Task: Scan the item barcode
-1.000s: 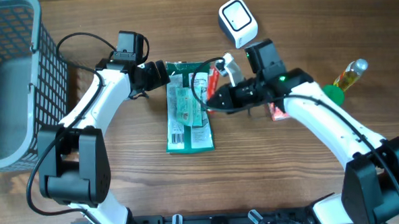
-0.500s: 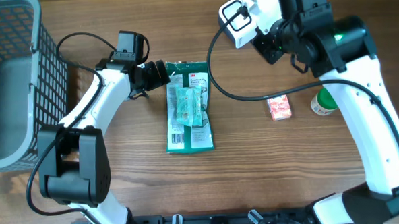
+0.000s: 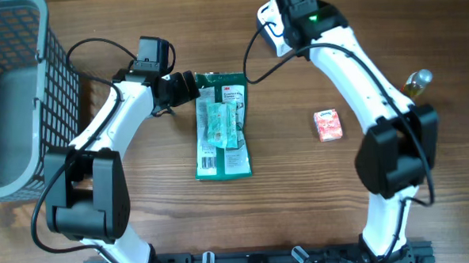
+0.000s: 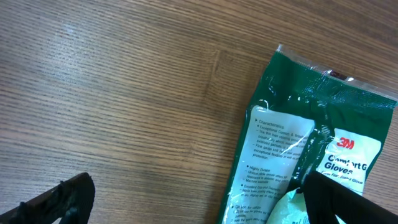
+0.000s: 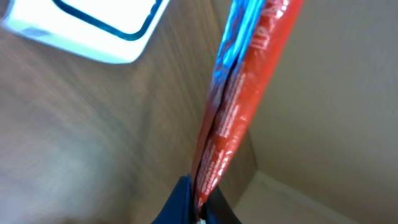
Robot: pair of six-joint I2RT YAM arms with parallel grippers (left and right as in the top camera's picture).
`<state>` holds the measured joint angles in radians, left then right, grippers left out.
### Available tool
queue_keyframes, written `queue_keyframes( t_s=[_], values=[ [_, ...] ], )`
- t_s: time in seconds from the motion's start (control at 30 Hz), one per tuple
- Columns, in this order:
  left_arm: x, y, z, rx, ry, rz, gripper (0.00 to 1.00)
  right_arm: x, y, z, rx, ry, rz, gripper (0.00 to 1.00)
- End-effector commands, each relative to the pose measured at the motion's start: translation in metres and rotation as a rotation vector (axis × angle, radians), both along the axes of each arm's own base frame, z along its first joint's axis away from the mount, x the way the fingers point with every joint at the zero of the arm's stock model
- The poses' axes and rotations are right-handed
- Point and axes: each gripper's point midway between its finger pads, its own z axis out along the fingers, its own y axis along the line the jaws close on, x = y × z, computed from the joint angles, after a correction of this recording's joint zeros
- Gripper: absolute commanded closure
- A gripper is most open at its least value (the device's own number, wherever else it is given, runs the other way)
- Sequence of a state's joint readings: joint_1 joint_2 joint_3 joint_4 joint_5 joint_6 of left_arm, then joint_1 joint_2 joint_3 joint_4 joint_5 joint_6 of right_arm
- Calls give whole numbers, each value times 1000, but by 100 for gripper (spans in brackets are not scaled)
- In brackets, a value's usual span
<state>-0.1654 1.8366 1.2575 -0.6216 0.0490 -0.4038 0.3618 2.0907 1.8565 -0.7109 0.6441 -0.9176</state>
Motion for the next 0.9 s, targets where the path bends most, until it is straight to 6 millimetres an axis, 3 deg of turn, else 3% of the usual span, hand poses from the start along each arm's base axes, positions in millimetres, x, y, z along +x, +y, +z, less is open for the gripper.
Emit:
queue_keyframes(
  t_s=[0.0,0.27,0.43,0.63,0.87],
  values=[
    [2,2,-2,21,-3,-8,0,9,-11,-16,-104,-9,-46,96],
    [2,3,-2,21,-3,-8,0,13,-8,-60,-151,69,-20,96],
    [2,3,-2,21,-3,-8,0,10,4,-62,-183,96,34,96],
    [2,3,-2,21,-3,-8,0,9,3,-62,-195,98,28,95],
    [2,3,-2,21,-3,-8,0,-4,0,-89,-247,204,57,96]
  ],
)
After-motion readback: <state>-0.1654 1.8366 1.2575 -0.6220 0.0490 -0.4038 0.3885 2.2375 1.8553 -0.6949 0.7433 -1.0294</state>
